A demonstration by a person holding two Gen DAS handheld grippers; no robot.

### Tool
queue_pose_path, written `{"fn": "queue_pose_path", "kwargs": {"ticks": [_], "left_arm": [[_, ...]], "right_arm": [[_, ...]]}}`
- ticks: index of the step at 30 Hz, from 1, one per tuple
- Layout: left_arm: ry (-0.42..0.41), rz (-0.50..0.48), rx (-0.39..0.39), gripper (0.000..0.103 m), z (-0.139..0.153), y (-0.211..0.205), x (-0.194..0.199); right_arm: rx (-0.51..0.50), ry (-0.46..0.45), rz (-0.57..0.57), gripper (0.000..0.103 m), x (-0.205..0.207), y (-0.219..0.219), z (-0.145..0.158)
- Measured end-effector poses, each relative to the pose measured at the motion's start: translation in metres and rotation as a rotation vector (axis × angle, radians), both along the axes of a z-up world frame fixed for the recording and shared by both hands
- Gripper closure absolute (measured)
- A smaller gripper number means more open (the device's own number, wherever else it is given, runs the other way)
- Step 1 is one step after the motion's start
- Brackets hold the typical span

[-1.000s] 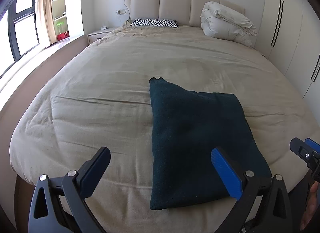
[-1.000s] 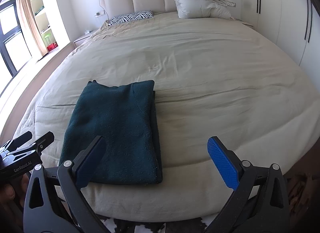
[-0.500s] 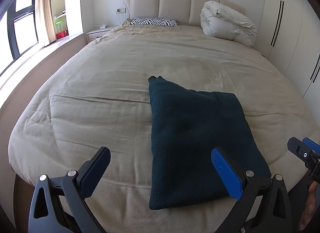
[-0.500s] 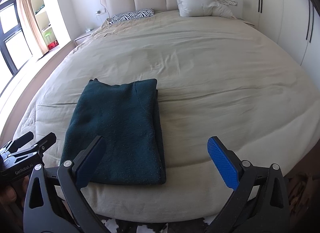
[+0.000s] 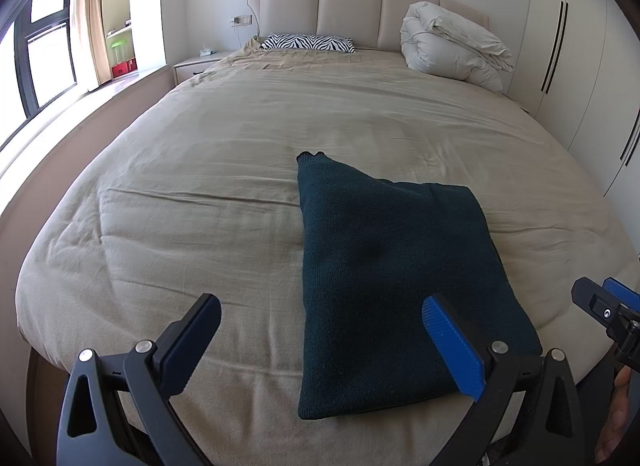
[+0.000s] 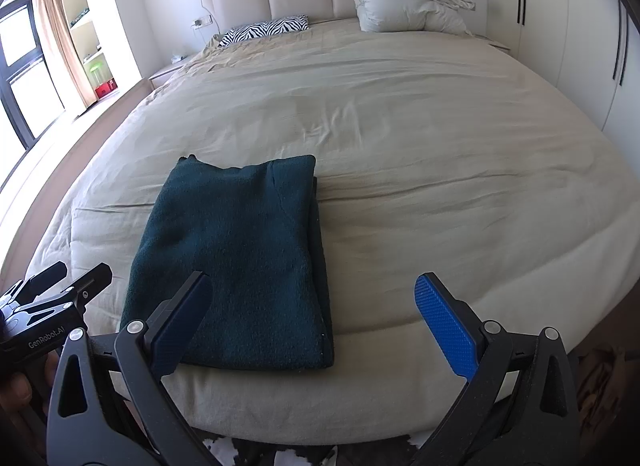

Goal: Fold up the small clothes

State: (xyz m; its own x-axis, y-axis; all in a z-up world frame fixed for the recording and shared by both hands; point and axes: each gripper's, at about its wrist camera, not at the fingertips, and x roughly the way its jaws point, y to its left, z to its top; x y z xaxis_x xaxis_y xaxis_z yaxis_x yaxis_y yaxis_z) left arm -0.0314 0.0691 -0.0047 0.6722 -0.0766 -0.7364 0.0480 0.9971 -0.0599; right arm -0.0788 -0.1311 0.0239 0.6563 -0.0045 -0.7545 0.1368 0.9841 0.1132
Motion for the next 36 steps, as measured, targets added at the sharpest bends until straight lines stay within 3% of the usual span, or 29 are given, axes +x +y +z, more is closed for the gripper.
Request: {"fn": "queue_pose_path", "kwargs": {"ticks": [36], "left_arm": [[0.004, -0.012, 0.001, 0.0, -0.0029, -0.0016, -0.0004]], "right_arm": [[0.005, 0.009, 0.0, 0.0, 0.0001, -0.0044, -0.0065]]}}
